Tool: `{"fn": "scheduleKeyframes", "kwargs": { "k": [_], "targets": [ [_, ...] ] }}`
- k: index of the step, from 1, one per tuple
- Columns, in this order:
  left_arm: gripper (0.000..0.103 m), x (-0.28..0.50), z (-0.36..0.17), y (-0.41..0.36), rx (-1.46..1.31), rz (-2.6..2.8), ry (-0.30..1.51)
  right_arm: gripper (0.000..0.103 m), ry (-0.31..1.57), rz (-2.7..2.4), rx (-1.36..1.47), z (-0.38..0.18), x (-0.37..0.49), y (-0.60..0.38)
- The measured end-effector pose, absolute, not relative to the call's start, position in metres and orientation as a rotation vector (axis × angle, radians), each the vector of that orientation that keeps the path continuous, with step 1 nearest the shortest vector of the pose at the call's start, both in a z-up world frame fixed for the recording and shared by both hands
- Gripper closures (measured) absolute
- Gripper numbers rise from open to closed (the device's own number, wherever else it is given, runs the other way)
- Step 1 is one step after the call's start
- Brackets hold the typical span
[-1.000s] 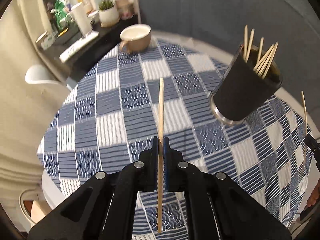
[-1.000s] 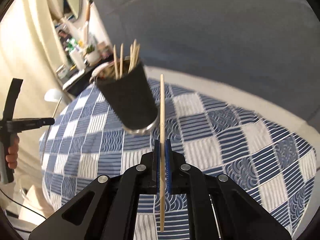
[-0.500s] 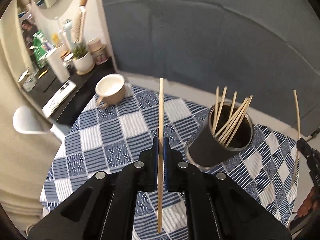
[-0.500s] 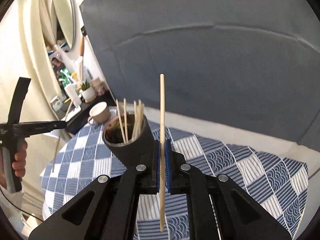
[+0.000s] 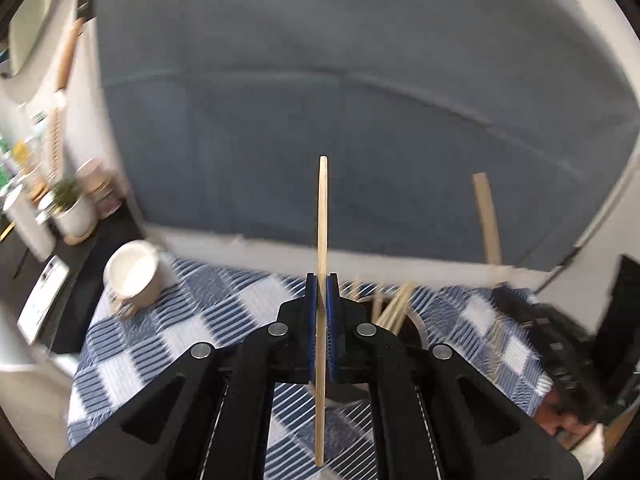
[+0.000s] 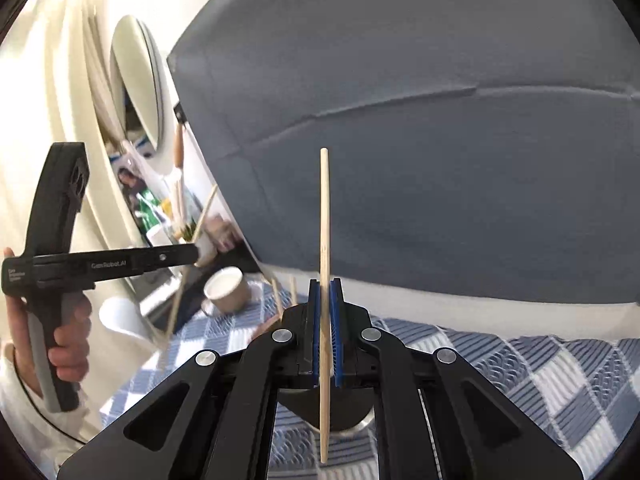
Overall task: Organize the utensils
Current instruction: 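Lift both held sticks upright and carry them over the black cup, then lower the sticks into the black cup and open both tools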
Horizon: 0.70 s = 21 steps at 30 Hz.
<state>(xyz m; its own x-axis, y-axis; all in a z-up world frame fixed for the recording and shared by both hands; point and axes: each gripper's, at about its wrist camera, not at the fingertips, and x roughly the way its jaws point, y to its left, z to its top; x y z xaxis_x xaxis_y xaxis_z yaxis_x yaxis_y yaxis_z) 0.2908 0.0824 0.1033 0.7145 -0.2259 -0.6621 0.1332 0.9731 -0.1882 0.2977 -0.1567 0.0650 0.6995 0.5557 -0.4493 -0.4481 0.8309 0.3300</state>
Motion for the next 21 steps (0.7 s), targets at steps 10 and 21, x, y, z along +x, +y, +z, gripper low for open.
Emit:
{"fn": "scheduleKeyframes", "kwargs": {
  "k": [10, 21],
  "targets": [
    [0.098, 0.309, 0.111, 0.074, -0.187, -0.409, 0.576, 0.098, 0.462, 0.648, 0.275, 0.049, 0.319, -0.126],
    [0.098, 0.332, 0.063, 0.070, -0.201, -0.488, 0.522, 0.098, 0.322, 0.624, 0.269, 0.023, 0.318, -0.114]
  ]
}}
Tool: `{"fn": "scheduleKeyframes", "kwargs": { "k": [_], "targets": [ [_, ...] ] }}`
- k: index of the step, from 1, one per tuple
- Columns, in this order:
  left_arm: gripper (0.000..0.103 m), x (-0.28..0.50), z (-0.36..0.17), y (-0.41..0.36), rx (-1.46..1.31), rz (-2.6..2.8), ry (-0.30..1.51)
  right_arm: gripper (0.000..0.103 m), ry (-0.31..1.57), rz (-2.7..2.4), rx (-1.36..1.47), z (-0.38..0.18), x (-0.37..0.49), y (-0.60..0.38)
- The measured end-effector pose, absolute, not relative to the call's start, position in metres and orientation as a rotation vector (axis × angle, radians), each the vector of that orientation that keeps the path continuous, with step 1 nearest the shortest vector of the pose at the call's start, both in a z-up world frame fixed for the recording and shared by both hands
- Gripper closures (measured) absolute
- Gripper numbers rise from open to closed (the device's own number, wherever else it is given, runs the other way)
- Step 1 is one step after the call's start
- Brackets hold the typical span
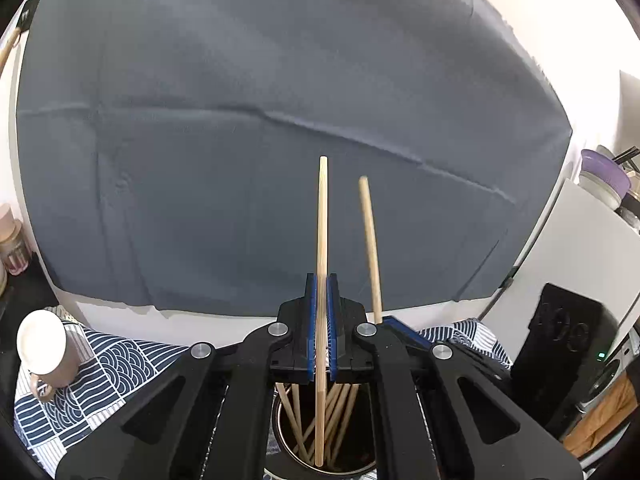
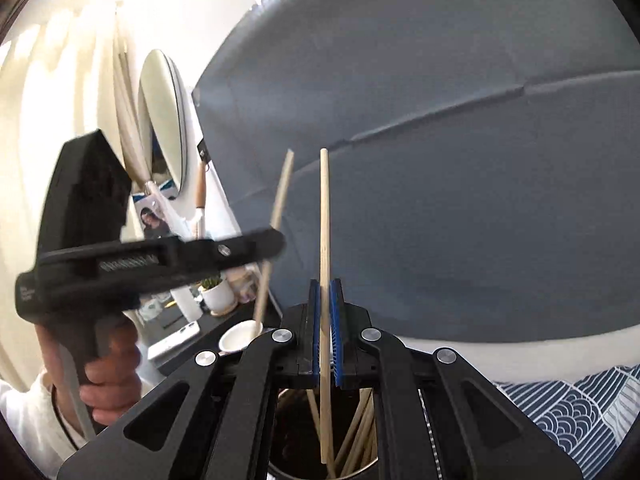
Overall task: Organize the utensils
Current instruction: 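Lower the sticks into the black cup and open both tools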
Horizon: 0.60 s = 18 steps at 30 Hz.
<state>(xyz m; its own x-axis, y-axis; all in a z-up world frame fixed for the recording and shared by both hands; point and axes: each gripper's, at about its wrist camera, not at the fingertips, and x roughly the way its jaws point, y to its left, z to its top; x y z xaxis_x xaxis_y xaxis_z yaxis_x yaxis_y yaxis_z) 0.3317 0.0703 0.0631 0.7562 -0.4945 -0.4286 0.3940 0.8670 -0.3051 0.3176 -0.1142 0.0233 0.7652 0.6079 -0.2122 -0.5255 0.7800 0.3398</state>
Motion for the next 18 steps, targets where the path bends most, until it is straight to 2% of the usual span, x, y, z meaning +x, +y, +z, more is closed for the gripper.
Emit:
{"fn": "scheduleKeyframes", "kwargs": {
  "k": [8, 18],
  "targets": [
    [0.098, 0.329, 0.031, 0.060, -0.188, -0.486, 0.570, 0.098, 0.355, 0.585, 0.273, -0.002, 0.315, -0.110],
    [0.098, 0.319, 0.022, 0.052, -0.144, -0.464, 0.628, 0.098, 0.466, 0.542, 0.184, -0.002, 0.307, -0.109]
  ]
}}
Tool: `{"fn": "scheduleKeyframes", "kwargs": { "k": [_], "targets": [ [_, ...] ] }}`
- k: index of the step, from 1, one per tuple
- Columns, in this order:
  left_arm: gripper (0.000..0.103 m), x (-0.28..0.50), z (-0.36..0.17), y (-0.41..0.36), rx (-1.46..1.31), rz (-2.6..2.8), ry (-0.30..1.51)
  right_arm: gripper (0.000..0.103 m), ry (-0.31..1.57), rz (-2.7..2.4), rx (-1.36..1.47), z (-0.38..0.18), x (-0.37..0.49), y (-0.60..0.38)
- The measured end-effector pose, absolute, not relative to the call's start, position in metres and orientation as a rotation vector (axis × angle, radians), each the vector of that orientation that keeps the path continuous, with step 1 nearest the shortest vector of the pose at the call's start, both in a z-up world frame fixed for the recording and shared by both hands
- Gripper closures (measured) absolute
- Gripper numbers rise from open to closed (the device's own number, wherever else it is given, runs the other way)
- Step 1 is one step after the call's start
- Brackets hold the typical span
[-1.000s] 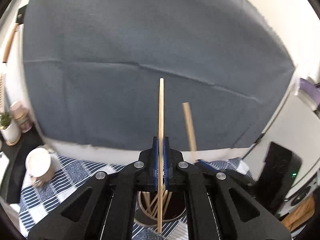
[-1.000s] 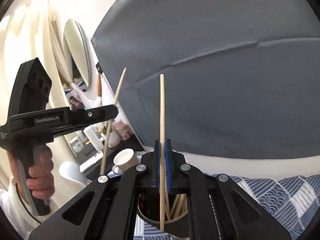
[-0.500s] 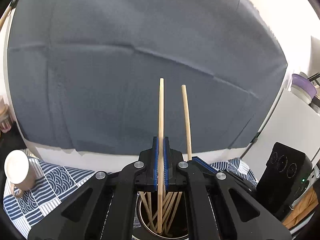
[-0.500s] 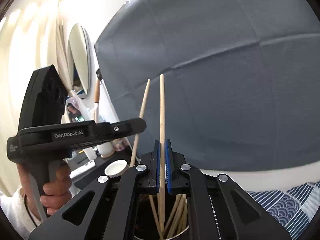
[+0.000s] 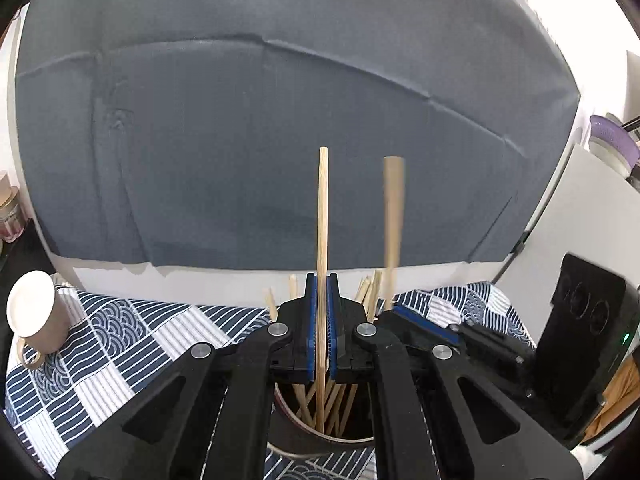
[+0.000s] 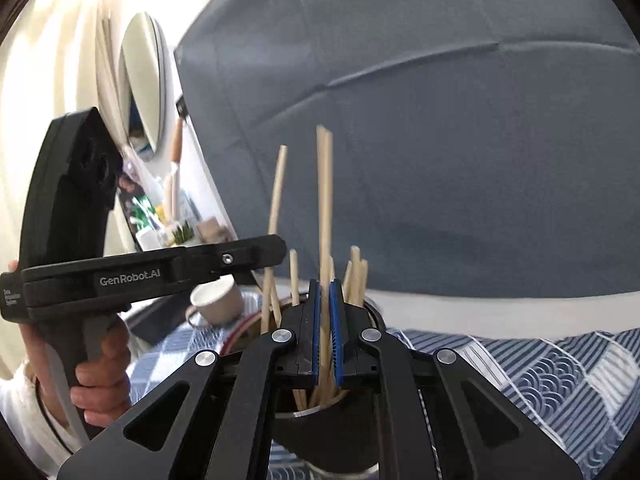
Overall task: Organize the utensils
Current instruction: 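Lower the sticks into the black cup and open both tools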
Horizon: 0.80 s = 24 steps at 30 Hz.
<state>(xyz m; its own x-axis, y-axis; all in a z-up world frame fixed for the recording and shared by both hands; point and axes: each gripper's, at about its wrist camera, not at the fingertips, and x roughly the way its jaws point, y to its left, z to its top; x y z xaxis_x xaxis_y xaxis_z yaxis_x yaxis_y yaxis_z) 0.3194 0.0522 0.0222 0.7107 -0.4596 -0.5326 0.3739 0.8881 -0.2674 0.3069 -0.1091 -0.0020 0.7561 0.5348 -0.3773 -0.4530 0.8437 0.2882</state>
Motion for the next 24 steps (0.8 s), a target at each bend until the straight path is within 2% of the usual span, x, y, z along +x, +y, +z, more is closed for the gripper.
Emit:
{"fn": "scheduleKeyframes", "kwargs": {
  "k": [11, 24],
  "targets": [
    [0.098, 0.310, 0.014, 0.065, -0.160, -0.396, 0.747, 0.098, 0.700, 0.499, -0.022, 0.003, 0.309, -0.100],
    [0.098, 0.309, 0.004, 0.069, -0.178, -0.370, 0.856, 0.098, 0.847, 0.531, -0.112, -0.001, 0.310, -0.074]
  ]
}}
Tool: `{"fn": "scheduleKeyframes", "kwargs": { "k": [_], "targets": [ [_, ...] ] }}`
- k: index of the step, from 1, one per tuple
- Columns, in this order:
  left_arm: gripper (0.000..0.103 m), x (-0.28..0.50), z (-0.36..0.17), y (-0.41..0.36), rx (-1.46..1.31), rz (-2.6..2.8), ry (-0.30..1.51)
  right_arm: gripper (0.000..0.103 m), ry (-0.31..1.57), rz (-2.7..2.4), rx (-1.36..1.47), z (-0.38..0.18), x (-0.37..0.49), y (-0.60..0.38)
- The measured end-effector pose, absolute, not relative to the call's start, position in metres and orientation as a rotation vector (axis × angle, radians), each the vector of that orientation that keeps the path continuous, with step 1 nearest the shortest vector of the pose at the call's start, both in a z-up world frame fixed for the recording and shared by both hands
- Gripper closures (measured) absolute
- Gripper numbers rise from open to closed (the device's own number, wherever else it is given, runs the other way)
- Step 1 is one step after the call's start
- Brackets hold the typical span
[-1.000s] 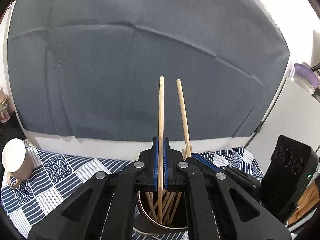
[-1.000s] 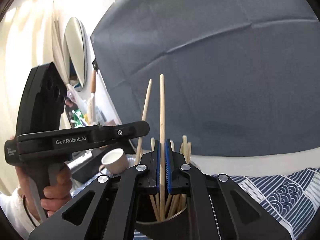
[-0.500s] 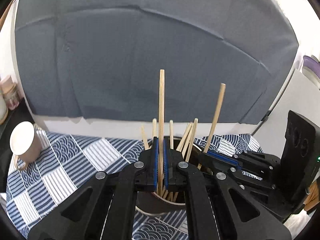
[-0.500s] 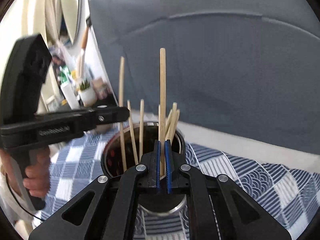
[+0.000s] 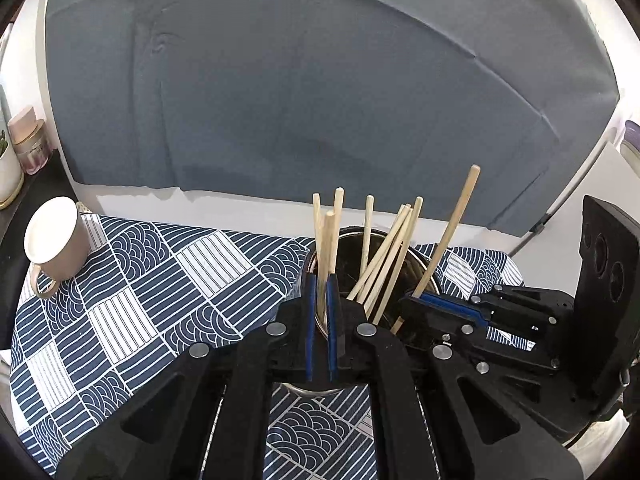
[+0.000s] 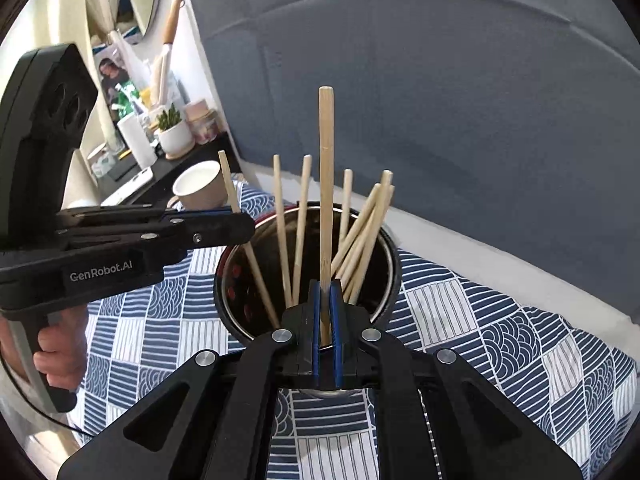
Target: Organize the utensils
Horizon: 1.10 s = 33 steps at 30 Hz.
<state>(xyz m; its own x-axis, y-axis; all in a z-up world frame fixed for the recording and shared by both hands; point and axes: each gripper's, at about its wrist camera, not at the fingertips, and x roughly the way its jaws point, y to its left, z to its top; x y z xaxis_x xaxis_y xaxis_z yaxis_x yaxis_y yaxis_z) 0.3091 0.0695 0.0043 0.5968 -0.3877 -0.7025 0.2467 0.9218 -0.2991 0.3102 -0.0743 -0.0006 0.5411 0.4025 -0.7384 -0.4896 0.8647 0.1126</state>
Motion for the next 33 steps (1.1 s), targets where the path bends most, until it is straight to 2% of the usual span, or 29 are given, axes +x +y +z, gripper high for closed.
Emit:
{"fn": "scheduleKeyframes", "kwargs": {
  "k": [5, 10, 11, 13, 15, 16, 17, 18, 19, 21, 22, 24, 31, 33],
  "targets": [
    [0.097, 0.305, 0.010, 0.070, -0.155, -0.359, 0.850, 0.096, 0.829, 0.504, -0.110, 0.003, 0.309, -0.076],
    [0.086, 0.302, 0.019, 0.076, -0.135, -0.349, 0.834, 0.096, 0.825, 0.474, -0.107, 0.009, 0.308, -0.082],
    [0.082, 0.301, 0.021, 0.077, -0.131, -0.347, 0.829, 0.093, 0.823, 0.467, -0.105, 0.011, 0.307, -0.084],
    [0.071, 0.299, 0.024, 0.081, -0.132, -0.346, 0.824, 0.084, 0.816, 0.451, -0.109, 0.014, 0.304, -0.086],
    [0.054, 0.297, 0.025, 0.086, -0.138, -0.338, 0.819, 0.073, 0.810, 0.437, -0.114, 0.016, 0.301, -0.088],
    [0.049, 0.296, 0.025, 0.088, -0.141, -0.333, 0.819, 0.071, 0.809, 0.430, -0.117, 0.017, 0.299, -0.089],
    [0.036, 0.294, 0.025, 0.091, -0.149, -0.326, 0.817, 0.065, 0.808, 0.424, -0.120, 0.018, 0.297, -0.090],
    [0.029, 0.292, 0.024, 0.094, -0.157, -0.323, 0.815, 0.058, 0.808, 0.416, -0.120, 0.018, 0.294, -0.090],
    [0.028, 0.289, 0.024, 0.098, -0.171, -0.330, 0.811, 0.054, 0.808, 0.406, -0.122, 0.017, 0.291, -0.091],
    [0.018, 0.282, 0.021, 0.105, -0.180, -0.325, 0.806, 0.039, 0.800, 0.374, -0.130, 0.016, 0.285, -0.093],
    [0.017, 0.279, 0.021, 0.108, -0.178, -0.322, 0.802, 0.036, 0.795, 0.361, -0.132, 0.016, 0.282, -0.094],
    [0.017, 0.272, 0.018, 0.114, -0.186, -0.329, 0.813, 0.018, 0.779, 0.332, -0.136, 0.015, 0.272, -0.097],
    [0.017, 0.234, 0.012, 0.125, -0.110, -0.293, 0.825, 0.015, 0.774, 0.230, -0.131, 0.014, 0.241, -0.108],
    [0.014, 0.216, 0.013, 0.131, -0.095, -0.245, 0.811, 0.013, 0.786, 0.210, -0.109, 0.013, 0.230, -0.115]
  ]
}}
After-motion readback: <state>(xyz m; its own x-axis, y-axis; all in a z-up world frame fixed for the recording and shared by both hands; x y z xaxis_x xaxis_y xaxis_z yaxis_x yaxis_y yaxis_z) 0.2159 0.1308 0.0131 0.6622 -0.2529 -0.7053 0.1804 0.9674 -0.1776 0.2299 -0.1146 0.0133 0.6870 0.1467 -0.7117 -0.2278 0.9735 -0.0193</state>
